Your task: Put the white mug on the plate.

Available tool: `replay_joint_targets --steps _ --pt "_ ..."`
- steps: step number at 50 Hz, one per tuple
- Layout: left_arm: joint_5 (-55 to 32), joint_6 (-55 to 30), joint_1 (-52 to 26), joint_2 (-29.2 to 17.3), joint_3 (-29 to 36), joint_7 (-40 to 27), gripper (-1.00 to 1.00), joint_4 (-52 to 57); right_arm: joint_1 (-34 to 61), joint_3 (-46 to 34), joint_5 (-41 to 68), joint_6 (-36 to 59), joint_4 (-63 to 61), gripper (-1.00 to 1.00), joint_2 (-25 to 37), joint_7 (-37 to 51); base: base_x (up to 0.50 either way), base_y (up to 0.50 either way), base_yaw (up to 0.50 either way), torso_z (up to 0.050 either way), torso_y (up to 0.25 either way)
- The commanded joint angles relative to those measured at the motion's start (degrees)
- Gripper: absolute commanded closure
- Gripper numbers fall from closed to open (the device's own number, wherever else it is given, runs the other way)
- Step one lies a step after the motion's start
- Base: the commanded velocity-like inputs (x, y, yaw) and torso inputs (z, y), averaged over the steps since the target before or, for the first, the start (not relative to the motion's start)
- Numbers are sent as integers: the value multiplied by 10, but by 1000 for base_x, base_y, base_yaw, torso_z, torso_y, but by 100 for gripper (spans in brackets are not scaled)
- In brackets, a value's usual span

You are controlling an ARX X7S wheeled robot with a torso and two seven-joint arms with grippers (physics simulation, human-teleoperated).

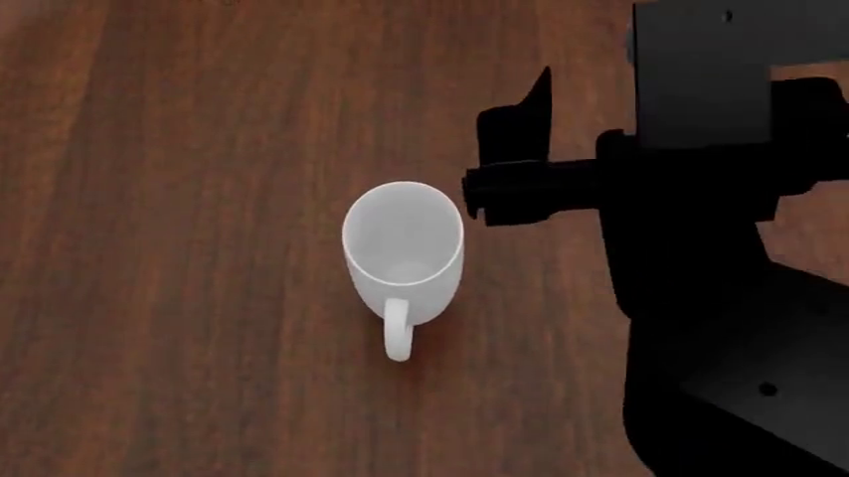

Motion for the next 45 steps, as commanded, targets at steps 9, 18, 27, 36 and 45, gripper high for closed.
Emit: replay_joint_targets --steps 9,18,27,36,45 --pt "4 11 1 1 11 -2 -100 -11 20 -124 -89 -43 125 -100 -87 -109 0 0 0 0 0" --pt "3 14 3 0 11 -2 -100 -13 8 -137 -88 -59 147 -100 -114 -130 0 0 0 0 0" --pt "-11 -16 -12 -8 5 -8 -100 -1 -6 -145 -79 -62 165 -100 -130 -140 0 0 0 0 0" --pt "5 24 11 -2 9 -4 -100 -19 -20 -144 -67 -59 165 -100 -129 -137 0 0 0 0 0" --pt "4 19 6 -3 14 -7 -100 -17 -32 -145 -63 -65 171 -100 -130 -144 0 0 0 0 0"
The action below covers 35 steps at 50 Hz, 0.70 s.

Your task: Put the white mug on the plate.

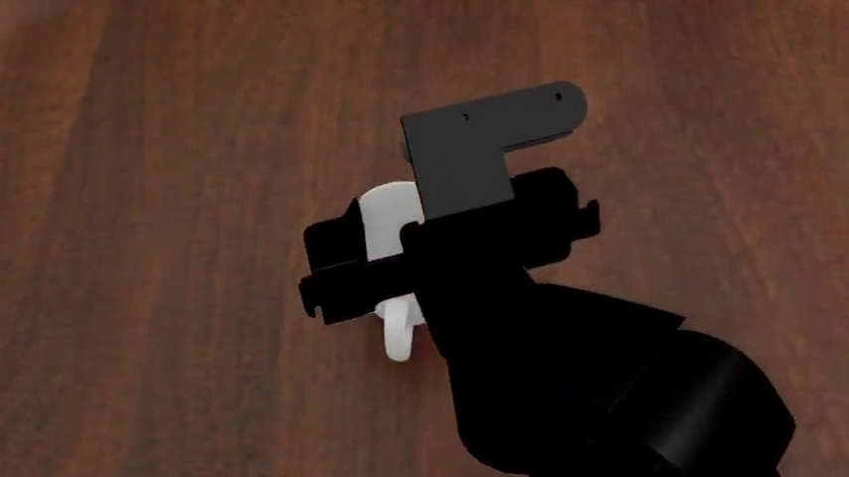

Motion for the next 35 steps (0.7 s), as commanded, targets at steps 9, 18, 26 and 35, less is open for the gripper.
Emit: replay_joint_targets --steps 9,18,26,35 --pt "2 4 0 -1 7 -3 -100 -6 -25 -6 13 -6 13 -100 -6 -10 0 0 0 0 0" --pt "6 18 2 2 13 -2 -100 -18 -36 -5 18 -5 3 -100 -1 -2 0 0 0 0 0" --pt "6 22 4 2 13 -2 -100 -21 -49 -2 25 -8 -1 -100 2 3 0 0 0 0 0" --pt "8 30 4 3 19 -1 -100 -29 -60 -1 26 -13 -4 -100 7 7 0 0 0 0 0"
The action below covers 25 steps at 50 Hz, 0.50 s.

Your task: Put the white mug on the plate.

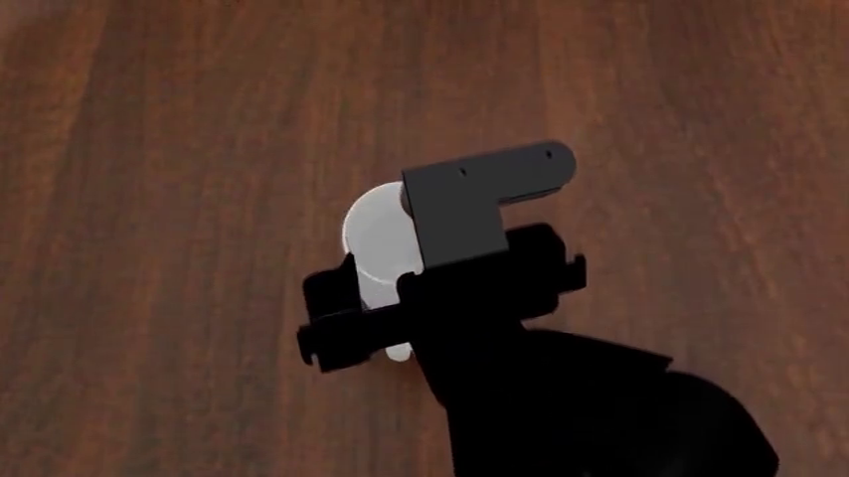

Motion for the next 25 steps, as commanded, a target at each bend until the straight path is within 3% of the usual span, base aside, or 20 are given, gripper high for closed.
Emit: replay_joint_targets --steps 1,7,10,12,15,17,19,25 --pt "2 8 0 1 5 1 -100 -9 -15 2 4 -5 -4 -100 5 5 0 0 0 0 0" --pt "3 9 2 0 8 1 -100 -7 -17 1 5 -6 -3 -100 5 6 0 0 0 0 0" --pt "-13 -36 -21 -10 3 -7 -100 16 -18 0 2 -10 2 -100 3 4 0 0 0 0 0" --pt "3 10 4 -2 7 -1 -100 -6 -19 -1 0 -12 6 -100 2 2 0 0 0 0 0" --pt "3 12 4 -2 6 -1 -100 -9 -22 2 4 -15 17 -100 -1 -3 0 0 0 0 0" --pt "-11 -34 -20 -12 4 -9 -100 12 -23 0 1 -19 23 -100 -2 -5 0 0 0 0 0" --pt "3 12 5 -3 6 -2 -100 -9 -24 1 2 -20 27 -100 -3 -6 0 0 0 0 0" --pt "4 15 5 -4 7 -2 -100 -12 -25 3 6 -22 33 -100 -4 -8 0 0 0 0 0"
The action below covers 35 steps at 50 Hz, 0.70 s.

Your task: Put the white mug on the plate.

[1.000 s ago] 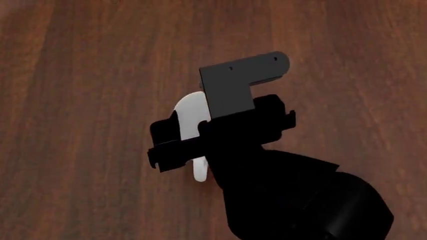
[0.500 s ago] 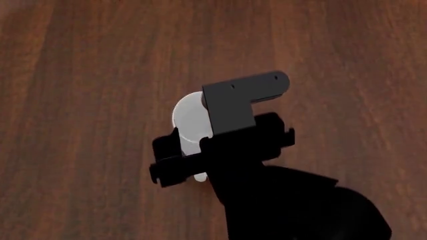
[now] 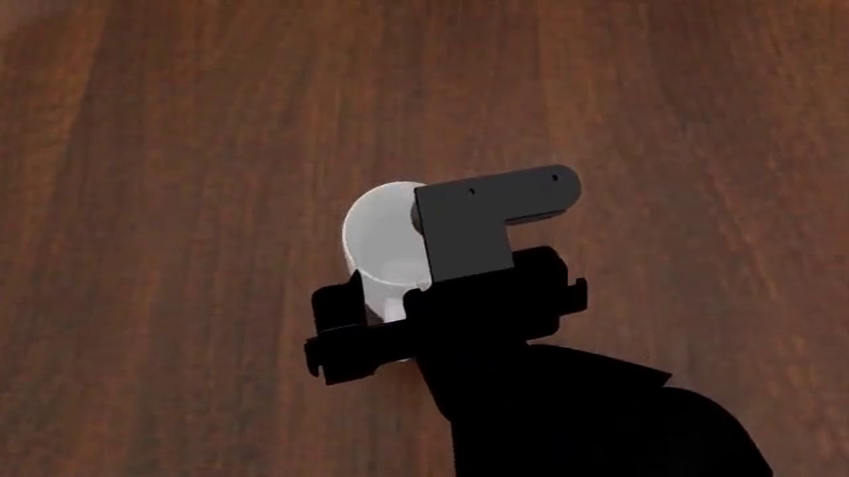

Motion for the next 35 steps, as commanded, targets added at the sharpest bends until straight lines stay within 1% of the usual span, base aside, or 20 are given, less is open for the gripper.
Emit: replay_joint_targets --steps 1,2,4,11,12,13,14,15,17,22,23,24,28,29,30,31,32,34,35 --pt "0 4 1 -1 0 -1 -100 -4 -5 2 3 -7 16 -100 -3 -6 0 0 0 0 0" --pt "-10 -25 -15 -7 -1 -6 -100 10 -5 2 3 -7 17 -100 -3 -5 0 0 0 0 0" --pt "3 10 4 0 3 -1 -100 -6 -7 5 6 -9 24 -100 -4 -6 0 0 0 0 0" --pt "5 13 4 -1 6 -2 -100 -9 -7 9 8 -12 36 -100 -7 -5 0 0 0 0 0" --pt "-7 -27 -17 -10 3 -9 -100 11 -7 9 9 -13 37 -100 -7 -6 0 0 0 0 0" --pt "-10 -34 -20 -11 3 -10 -100 14 -7 10 9 -13 40 -100 -8 -6 0 0 0 0 0" --pt "1 -7 -5 -7 6 -6 -100 2 -7 10 10 -14 41 -100 -8 -7 0 0 0 0 0" --pt "-7 -28 -17 -11 4 -9 -100 11 -8 9 9 -15 43 -100 -8 -8 0 0 0 0 0" --pt "5 10 5 -4 6 -4 -100 -7 -8 8 10 -15 46 -100 -10 -9 0 0 0 0 0" --pt "6 13 6 -4 7 -5 -100 -8 -6 8 12 -16 55 -100 -13 -11 0 0 0 0 0" --pt "-4 -18 -11 -10 4 -9 -100 6 -6 8 11 -17 56 -100 -14 -11 0 0 0 0 0" --pt "-9 -31 -18 -13 3 -12 -100 12 -6 8 11 -17 57 -100 -14 -11 0 0 0 0 0" --pt "-10 -34 -20 -14 5 -12 -100 13 -6 9 14 -18 65 -100 -18 -14 0 0 0 0 0" --pt "-9 -32 -19 -14 5 -12 -100 13 -5 8 13 -19 67 -100 -19 -15 0 0 0 0 0" --pt "1 -2 -3 -8 8 -8 -100 -1 -5 10 15 -20 69 -100 -20 -16 0 0 0 0 0" --pt "-2 -13 -9 -11 7 -9 -100 4 -5 10 16 -20 72 -100 -21 -17 0 0 0 0 0" --pt "2 5 1 -8 7 -7 -100 -4 -6 11 18 -21 76 -100 -22 -18 0 0 0 0 0" --pt "5 14 7 -6 7 -5 -100 -8 -6 10 16 -23 79 -100 -24 -20 0 0 0 0 0" --pt "-6 -20 -11 -14 5 -11 -100 8 -7 10 17 -23 80 -100 -24 -20 0 0 0 0 0"
